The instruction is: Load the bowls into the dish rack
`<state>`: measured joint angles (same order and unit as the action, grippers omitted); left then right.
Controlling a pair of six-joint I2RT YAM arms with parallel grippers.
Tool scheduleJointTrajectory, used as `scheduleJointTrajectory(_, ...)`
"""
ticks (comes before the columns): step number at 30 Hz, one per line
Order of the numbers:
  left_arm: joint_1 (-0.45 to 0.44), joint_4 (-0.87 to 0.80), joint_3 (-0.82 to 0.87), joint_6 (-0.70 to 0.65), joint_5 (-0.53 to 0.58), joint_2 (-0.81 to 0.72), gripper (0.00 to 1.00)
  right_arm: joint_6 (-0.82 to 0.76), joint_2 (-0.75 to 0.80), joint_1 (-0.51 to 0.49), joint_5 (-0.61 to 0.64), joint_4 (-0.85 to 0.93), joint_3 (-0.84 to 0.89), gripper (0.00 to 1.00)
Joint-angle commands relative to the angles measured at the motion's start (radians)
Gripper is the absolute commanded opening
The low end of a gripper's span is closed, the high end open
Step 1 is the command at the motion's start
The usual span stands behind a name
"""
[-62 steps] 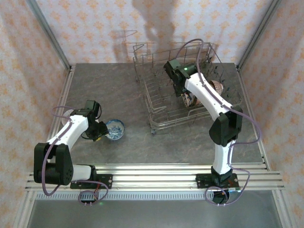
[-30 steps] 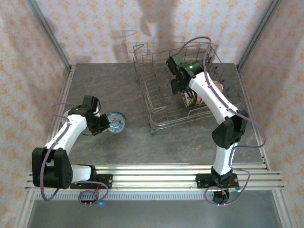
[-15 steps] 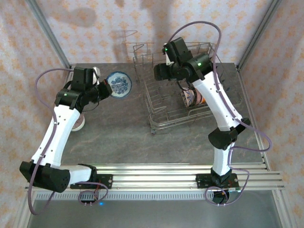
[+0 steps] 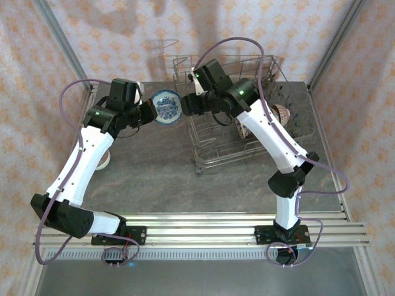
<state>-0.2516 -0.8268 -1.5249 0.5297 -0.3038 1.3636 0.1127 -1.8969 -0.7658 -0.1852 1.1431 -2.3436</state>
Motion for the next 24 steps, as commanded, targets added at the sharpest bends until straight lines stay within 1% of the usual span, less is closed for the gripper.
scheduleJointTrajectory(1, -0.015, -0.014, -0.062, 0.000, 0.045, -0.010, 0.00, 0.011, 0.021, -0.010, -0.036, -0.060, 0.000, 0.55)
scheduleJointTrajectory(5, -0.018, -0.028, -0.069, 0.009, 0.049, -0.009, 0.00, 0.022, 0.007, -0.012, -0.068, -0.083, 0.004, 0.53)
scheduleJointTrajectory(7, -0.021, -0.031, -0.069, 0.012, 0.052, -0.011, 0.00, 0.035, 0.002, -0.013, -0.049, -0.097, 0.009, 0.49)
scheduleJointTrajectory(9, -0.025, -0.043, -0.076, 0.012, 0.065, -0.013, 0.00, 0.049, -0.019, -0.012, 0.001, -0.075, -0.013, 0.45)
scheduleJointTrajectory(10, -0.028, -0.052, -0.081, 0.040, 0.075, -0.012, 0.00, 0.057, -0.026, -0.013, 0.013, -0.071, -0.017, 0.45)
scheduleJointTrajectory(13, -0.035, -0.054, -0.084, 0.054, 0.078, -0.008, 0.00, 0.083, -0.033, -0.013, -0.014, -0.105, 0.003, 0.42)
scheduleJointTrajectory(15, -0.040, -0.054, -0.083, 0.061, 0.078, -0.008, 0.00, 0.095, -0.039, -0.013, -0.031, -0.126, 0.009, 0.41)
scheduleJointTrajectory(20, -0.047, -0.048, -0.087, 0.067, 0.082, -0.016, 0.00, 0.104, -0.068, -0.025, -0.011, -0.112, -0.015, 0.39)
scheduleJointTrajectory(24, -0.055, -0.062, -0.098, 0.068, 0.094, -0.015, 0.00, 0.125, -0.085, -0.027, 0.041, -0.090, -0.026, 0.27)
